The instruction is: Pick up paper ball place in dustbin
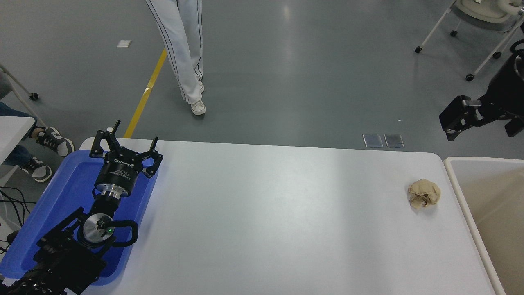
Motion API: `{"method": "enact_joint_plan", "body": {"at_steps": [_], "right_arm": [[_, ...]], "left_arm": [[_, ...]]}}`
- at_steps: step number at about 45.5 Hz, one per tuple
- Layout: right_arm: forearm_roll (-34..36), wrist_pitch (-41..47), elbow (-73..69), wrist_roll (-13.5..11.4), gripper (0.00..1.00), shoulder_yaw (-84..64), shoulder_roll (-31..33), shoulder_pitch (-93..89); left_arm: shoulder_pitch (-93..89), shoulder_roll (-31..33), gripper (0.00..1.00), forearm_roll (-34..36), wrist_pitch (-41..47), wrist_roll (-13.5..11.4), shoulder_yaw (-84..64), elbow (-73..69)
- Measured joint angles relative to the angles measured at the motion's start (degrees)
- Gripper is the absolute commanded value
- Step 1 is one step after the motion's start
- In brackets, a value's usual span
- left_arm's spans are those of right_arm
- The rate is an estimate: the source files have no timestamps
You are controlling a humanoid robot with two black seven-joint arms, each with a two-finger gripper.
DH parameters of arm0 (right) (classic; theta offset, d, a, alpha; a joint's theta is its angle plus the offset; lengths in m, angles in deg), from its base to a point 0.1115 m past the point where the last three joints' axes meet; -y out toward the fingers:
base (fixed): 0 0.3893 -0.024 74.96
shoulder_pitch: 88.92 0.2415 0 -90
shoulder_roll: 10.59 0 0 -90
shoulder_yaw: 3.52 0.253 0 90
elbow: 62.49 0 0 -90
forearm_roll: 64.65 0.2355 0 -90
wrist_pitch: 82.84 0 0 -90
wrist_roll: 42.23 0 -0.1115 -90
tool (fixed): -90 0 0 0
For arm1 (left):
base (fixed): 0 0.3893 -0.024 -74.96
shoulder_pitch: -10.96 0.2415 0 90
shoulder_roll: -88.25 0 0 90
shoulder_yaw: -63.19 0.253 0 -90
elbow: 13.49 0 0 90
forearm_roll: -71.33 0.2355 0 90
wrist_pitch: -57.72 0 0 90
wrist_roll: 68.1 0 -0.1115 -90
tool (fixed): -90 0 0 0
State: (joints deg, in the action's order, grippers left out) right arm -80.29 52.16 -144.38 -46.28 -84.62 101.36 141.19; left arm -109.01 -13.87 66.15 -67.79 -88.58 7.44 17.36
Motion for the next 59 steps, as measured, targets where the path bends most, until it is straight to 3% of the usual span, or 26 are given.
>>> {"method": "enact_joint_plan", "body": {"at_steps": [59], "right_arm": [[-0.01,0.0,0.07,-0.01,1.0,0.14,0.13,-0.64]], "left_arm": [[0.0,-0.04,1.0,-0.07,0.0,-0.08,0.2,0.0]]}}
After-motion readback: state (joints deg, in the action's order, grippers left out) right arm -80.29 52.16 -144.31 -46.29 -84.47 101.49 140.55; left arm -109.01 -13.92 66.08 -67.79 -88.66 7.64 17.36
